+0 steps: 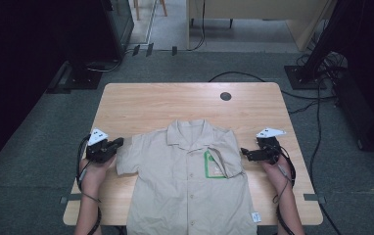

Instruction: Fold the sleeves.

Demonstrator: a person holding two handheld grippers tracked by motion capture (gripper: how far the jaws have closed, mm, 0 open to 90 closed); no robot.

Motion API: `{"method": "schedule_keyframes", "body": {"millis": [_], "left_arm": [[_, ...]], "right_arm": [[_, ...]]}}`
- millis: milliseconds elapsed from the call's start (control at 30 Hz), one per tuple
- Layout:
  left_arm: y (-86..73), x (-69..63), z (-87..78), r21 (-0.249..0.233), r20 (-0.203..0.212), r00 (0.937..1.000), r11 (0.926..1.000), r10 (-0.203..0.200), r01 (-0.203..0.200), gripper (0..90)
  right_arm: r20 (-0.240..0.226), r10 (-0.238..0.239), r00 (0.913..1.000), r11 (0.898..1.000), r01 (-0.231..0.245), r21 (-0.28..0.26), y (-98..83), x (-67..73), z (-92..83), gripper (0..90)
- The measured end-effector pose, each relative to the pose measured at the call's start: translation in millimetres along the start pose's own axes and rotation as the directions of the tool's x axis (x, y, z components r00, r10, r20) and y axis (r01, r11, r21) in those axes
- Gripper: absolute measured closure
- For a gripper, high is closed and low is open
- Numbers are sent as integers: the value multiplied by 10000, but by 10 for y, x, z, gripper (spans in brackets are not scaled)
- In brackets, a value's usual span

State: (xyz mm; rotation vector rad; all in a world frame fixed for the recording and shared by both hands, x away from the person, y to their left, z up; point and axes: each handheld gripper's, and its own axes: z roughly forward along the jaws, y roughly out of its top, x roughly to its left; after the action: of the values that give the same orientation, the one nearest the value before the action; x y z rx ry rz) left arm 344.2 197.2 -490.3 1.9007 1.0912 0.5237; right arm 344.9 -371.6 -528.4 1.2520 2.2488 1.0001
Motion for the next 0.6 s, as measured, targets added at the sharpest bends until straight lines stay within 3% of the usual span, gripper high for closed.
{"method": "schedule_keyframes", "body": {"millis": [400,600], "left_arm": [[74,-87,-28,-398,453,9989,9991,-126,144,879],[114,-178,-15,-441,537,9984,9989,200,-176,879]], "right_arm": [[4,-4,10000,10000,4,4,0,0,0,119],[3,1,10000,10000,-1,3,0,0,0,119]]}}
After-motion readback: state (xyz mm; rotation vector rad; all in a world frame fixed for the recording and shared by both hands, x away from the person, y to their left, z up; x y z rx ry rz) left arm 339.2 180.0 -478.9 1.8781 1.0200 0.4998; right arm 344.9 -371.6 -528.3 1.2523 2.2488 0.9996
